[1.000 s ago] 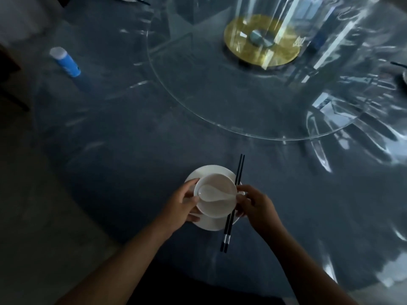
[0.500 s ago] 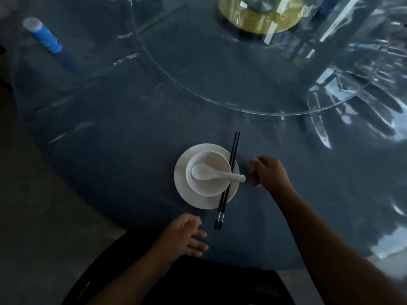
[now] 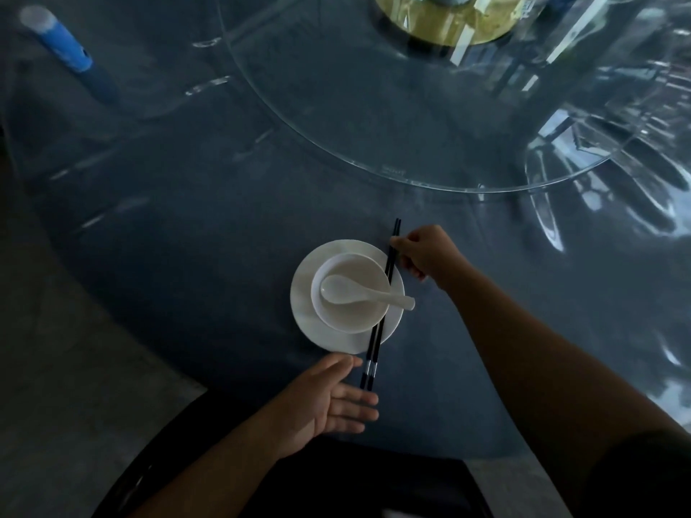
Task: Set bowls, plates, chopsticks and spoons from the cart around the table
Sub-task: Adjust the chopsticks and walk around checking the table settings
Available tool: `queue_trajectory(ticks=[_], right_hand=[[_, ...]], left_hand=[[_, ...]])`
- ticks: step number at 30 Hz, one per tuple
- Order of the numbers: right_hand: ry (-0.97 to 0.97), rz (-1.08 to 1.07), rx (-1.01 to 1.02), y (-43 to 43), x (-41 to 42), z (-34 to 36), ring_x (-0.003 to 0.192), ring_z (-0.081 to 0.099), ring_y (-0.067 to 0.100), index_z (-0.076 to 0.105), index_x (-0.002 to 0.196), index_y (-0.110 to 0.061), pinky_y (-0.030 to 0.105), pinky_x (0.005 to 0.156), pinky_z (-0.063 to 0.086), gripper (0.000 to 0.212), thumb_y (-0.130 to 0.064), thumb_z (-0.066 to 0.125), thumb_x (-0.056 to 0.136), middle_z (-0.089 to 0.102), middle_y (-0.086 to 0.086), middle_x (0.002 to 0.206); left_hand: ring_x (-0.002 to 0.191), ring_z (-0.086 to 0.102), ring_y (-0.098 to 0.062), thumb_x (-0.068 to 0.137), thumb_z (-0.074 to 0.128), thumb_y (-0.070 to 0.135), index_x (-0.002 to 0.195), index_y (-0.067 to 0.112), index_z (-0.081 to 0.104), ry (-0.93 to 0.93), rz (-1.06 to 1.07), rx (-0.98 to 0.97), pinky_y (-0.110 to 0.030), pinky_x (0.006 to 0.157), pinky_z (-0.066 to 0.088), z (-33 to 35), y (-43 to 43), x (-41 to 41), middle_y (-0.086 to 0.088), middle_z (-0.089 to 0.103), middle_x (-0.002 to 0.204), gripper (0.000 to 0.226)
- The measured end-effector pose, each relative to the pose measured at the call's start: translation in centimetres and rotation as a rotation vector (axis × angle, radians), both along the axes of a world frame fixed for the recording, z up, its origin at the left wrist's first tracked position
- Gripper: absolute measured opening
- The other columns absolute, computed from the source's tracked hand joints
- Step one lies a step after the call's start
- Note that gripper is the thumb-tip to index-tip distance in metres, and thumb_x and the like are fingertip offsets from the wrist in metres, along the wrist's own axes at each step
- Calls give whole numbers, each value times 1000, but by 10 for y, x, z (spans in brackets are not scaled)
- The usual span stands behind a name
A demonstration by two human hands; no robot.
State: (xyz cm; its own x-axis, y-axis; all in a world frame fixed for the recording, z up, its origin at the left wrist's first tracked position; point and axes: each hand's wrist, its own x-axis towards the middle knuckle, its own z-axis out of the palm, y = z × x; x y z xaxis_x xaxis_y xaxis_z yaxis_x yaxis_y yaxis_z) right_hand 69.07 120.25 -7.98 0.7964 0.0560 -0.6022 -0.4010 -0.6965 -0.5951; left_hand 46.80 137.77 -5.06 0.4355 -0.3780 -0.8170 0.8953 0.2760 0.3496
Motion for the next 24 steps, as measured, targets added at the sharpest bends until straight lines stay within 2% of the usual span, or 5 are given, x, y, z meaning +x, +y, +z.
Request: queue_trajectory(ticks=[8, 12, 18, 24], right_hand=[[12, 19, 10, 6, 3, -3, 35, 59, 8, 66, 76, -3, 19, 38, 46, 31, -27, 63, 96, 68, 7, 59], [39, -1, 43, 10, 5, -1, 40, 64, 12, 65, 83, -1, 22, 41, 50, 25, -22, 62, 97, 69, 6, 56], [65, -23, 74, 13, 7, -1, 43, 67, 17, 64, 82, -2, 24, 42, 52, 25, -22, 62, 97, 70, 5, 53], [53, -32, 102, 14, 4, -2, 41, 66, 17, 63, 81, -4, 25, 41, 52, 24, -22, 61, 98, 69, 9, 59]], left_hand=[[104, 71, -39, 103, 43, 39, 129, 20, 50, -2, 1, -8, -45, 87, 57, -5, 1, 5, -27, 71, 113, 33], [104, 71, -38, 101, 48, 37, 128, 17, 52, 1, 13, -4, -44, 87, 58, -8, 1, 7, -26, 72, 112, 33], [102, 72, -38, 101, 49, 37, 128, 15, 50, -7, -20, -10, -39, 74, 60, -9, 2, 8, -22, 73, 111, 35], [101, 72, -37, 97, 54, 42, 127, 19, 50, -39, -61, 12, -38, 72, 59, -12, 3, 5, -19, 74, 111, 39]])
